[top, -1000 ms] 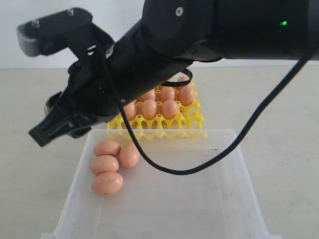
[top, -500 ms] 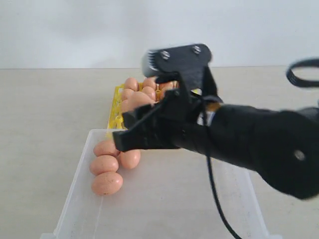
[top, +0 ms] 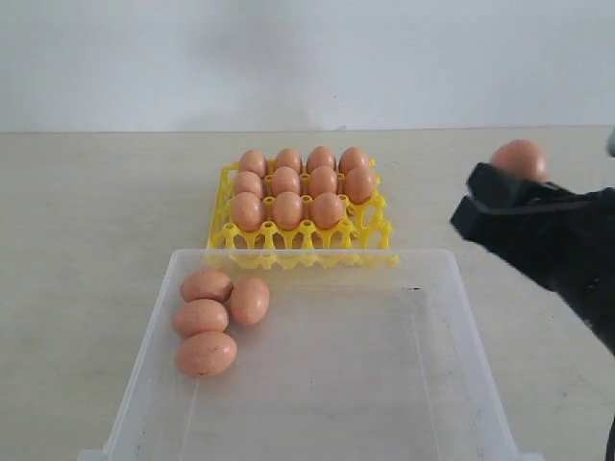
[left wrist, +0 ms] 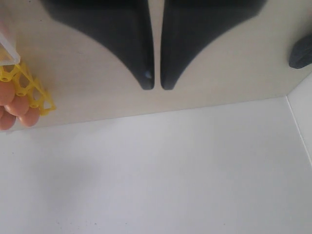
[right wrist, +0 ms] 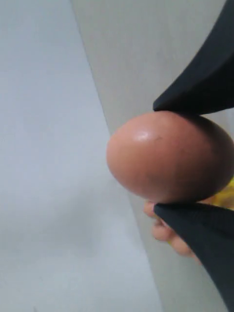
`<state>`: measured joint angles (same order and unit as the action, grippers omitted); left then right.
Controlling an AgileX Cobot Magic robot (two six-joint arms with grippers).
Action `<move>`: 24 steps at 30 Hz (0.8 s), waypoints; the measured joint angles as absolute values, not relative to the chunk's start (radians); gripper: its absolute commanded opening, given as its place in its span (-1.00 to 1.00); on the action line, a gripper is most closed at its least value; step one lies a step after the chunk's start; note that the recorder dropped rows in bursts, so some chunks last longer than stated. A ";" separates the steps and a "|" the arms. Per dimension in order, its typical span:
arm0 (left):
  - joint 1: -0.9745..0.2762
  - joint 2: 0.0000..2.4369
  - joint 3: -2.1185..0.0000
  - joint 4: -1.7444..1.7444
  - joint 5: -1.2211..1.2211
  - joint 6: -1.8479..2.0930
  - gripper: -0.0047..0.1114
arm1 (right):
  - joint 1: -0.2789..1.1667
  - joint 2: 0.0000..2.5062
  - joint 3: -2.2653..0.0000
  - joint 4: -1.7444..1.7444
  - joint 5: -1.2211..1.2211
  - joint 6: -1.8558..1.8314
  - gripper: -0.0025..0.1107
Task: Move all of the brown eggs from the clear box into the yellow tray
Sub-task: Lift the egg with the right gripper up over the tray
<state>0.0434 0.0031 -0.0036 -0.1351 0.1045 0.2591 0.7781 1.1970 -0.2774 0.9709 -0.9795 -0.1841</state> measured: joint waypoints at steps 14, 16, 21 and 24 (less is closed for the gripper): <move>0.043 0.003 -0.004 -0.135 0.105 0.259 -0.85 | 0.238 1.232 -0.526 0.637 -0.751 -0.040 -0.96; 0.043 0.003 -0.004 -0.135 0.105 0.259 -0.85 | 0.141 1.262 -0.620 0.466 -0.629 0.046 -0.96; 0.043 0.003 -0.004 -0.135 0.105 0.259 -0.85 | 0.039 1.379 -0.805 -0.135 -0.417 0.430 -0.96; 0.043 0.003 -0.004 -0.135 0.105 0.259 -0.85 | 0.036 1.457 -0.847 -0.549 -0.446 0.736 -0.96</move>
<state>0.0434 0.0031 -0.0036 -0.1351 0.1045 0.2591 0.0357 1.4570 -0.8469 -0.5490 -0.4462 0.7361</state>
